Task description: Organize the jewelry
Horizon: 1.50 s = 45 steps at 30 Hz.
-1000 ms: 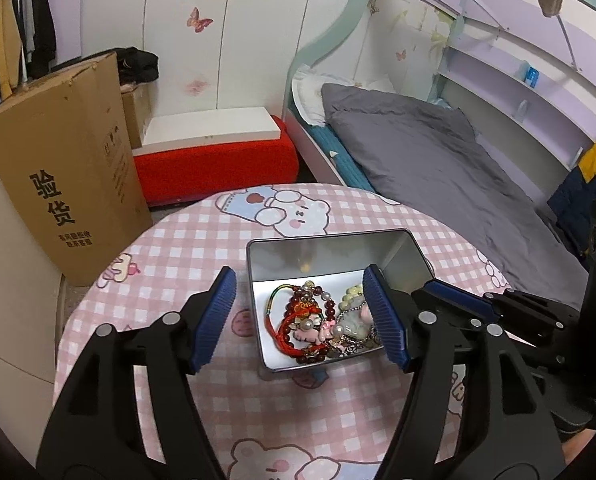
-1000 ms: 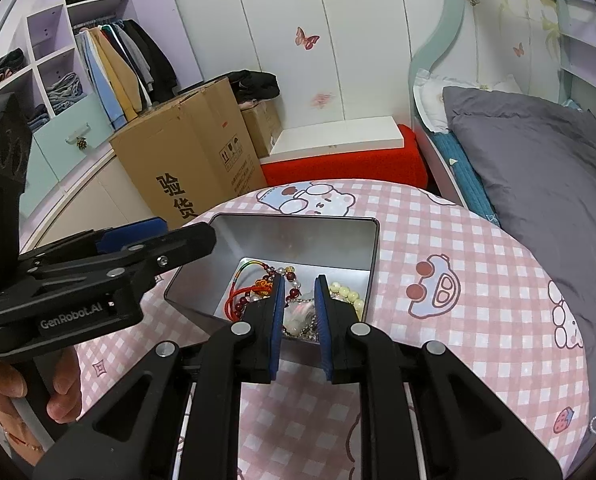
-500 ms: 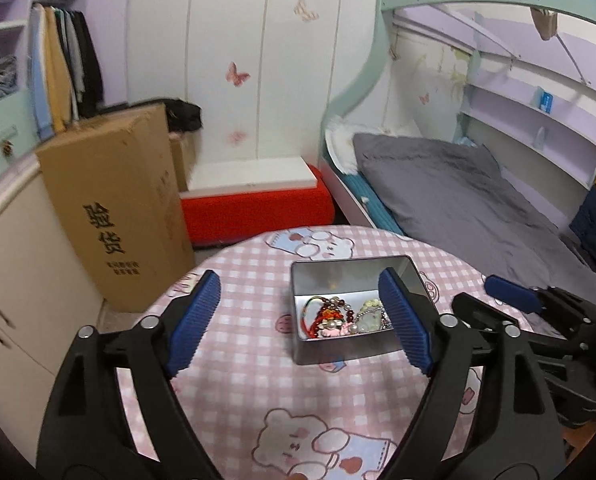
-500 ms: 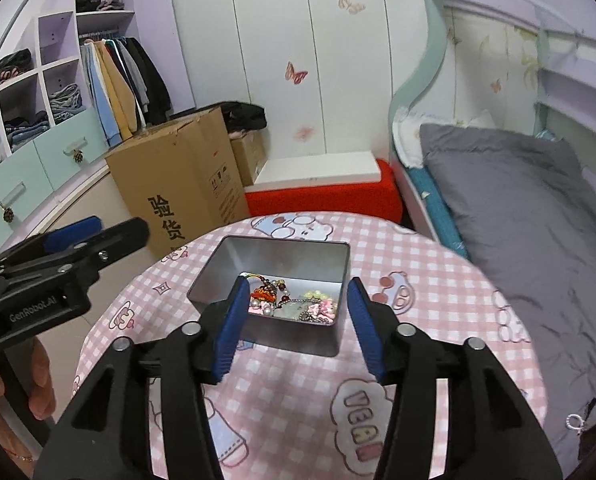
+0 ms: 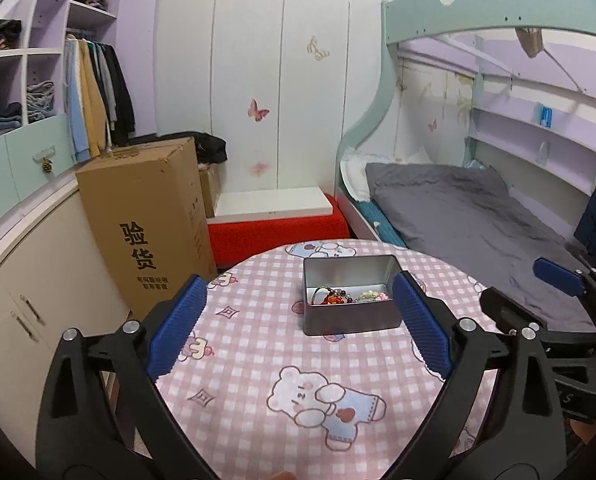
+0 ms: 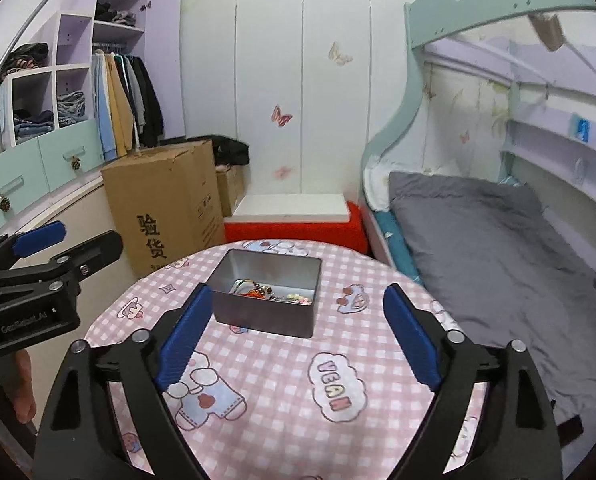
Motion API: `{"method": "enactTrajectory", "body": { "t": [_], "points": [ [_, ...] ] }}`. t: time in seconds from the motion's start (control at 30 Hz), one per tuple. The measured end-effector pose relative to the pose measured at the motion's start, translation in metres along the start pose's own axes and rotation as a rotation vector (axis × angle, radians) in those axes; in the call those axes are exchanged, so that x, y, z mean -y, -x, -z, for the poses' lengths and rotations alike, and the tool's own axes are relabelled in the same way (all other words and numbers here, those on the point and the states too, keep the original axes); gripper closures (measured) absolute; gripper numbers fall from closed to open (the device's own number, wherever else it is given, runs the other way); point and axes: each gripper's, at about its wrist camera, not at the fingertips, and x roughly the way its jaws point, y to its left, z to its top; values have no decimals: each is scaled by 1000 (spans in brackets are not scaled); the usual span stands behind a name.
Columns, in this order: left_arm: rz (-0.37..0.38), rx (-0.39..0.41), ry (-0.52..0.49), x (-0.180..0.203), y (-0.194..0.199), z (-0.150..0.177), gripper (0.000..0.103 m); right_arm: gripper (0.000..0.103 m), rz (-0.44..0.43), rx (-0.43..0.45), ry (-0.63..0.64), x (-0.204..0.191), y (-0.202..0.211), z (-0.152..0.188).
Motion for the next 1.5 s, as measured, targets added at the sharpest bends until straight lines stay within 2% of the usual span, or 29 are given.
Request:
{"method": "enactTrajectory", "body": {
  "t": [0.13, 0.73, 1.0, 1.5],
  "points": [
    [-1, 31, 9, 1, 26, 6, 9, 12, 22, 49, 19, -6, 24, 4],
    [-55, 181, -38, 22, 90, 11, 7, 9, 35, 186, 39, -10, 88, 6],
    [-68, 236, -53, 27, 103, 9, 7, 9, 60, 225, 49, -11, 100, 6],
    [-62, 249, -52, 26, 102, 10, 7, 9, 77, 232, 53, -13, 101, 7]
  ]
}}
